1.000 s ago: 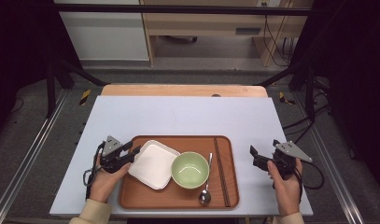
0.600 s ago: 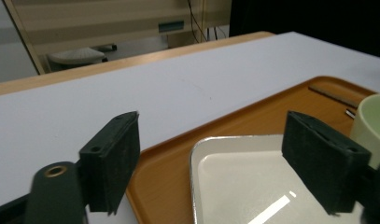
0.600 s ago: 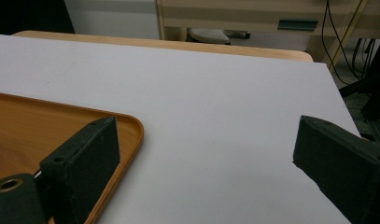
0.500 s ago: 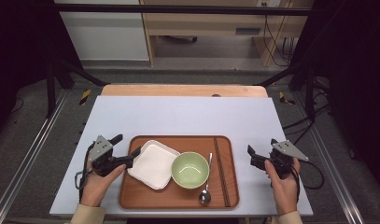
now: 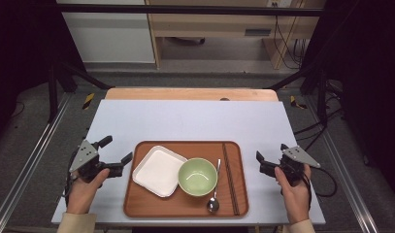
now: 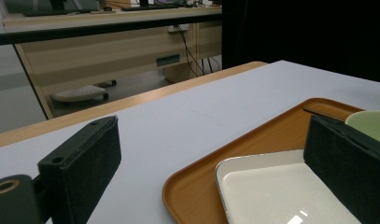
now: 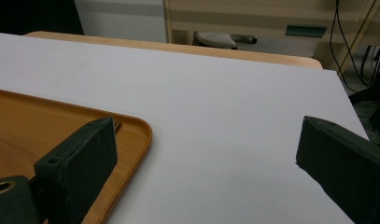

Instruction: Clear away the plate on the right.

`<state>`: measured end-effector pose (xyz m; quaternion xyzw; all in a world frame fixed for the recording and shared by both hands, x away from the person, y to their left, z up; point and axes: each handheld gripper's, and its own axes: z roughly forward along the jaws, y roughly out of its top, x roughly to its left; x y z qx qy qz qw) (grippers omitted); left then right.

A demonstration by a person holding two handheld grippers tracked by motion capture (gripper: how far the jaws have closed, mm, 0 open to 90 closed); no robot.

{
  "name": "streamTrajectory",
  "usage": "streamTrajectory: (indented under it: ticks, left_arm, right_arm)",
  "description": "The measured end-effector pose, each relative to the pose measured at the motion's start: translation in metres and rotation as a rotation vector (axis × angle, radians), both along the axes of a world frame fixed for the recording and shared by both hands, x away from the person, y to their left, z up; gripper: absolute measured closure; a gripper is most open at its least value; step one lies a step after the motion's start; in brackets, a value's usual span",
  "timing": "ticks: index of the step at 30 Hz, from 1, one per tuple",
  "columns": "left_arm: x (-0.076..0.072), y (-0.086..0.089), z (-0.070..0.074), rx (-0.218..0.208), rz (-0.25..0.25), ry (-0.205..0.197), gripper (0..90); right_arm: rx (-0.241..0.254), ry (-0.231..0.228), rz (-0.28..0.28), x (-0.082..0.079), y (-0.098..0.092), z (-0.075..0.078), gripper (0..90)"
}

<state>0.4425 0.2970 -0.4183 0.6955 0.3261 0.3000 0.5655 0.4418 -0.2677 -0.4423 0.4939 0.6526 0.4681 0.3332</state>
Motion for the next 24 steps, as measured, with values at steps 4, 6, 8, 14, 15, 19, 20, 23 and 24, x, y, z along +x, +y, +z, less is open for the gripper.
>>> streamTrajectory:
  ticks: [4,6,8,14,15,19,20,23,24]
  left_arm:
    - [-0.001,0.008,0.000,0.005,-0.012,-0.007,3.7]
    - [-0.002,0.010,-0.001,0.018,-0.020,-0.011,3.7]
    - [-0.002,0.012,-0.002,0.031,-0.027,-0.013,3.7]
    - [-0.001,0.020,-0.007,0.045,-0.018,-0.001,3.7]
    - [-0.001,0.021,-0.008,0.047,-0.015,0.002,3.7]
    - [0.001,0.024,-0.013,0.055,-0.003,0.017,3.7]
    - [0.001,0.024,-0.014,0.054,-0.002,0.019,3.6]
    - [0.001,0.025,-0.016,0.050,0.000,0.022,3.6]
    - [0.002,0.025,-0.016,0.050,0.000,0.022,3.6]
  right_arm:
    - [0.004,-0.005,0.009,0.000,0.002,0.000,5.3]
    - [0.003,-0.008,0.015,0.000,0.002,0.000,5.3]
    - [0.001,-0.008,0.020,0.000,0.002,-0.001,5.3]
    - [-0.001,-0.005,0.033,0.000,0.005,-0.002,5.5]
    - [-0.011,-0.007,0.035,0.001,0.005,-0.002,5.5]
    - [-0.020,-0.001,0.045,0.002,0.008,-0.004,5.2]
    - [-0.024,0.000,0.049,0.002,0.008,-0.004,5.1]
    - [-0.033,0.007,0.054,0.002,0.009,-0.005,5.1]
    - [-0.034,0.005,0.053,0.002,0.009,-0.005,5.1]
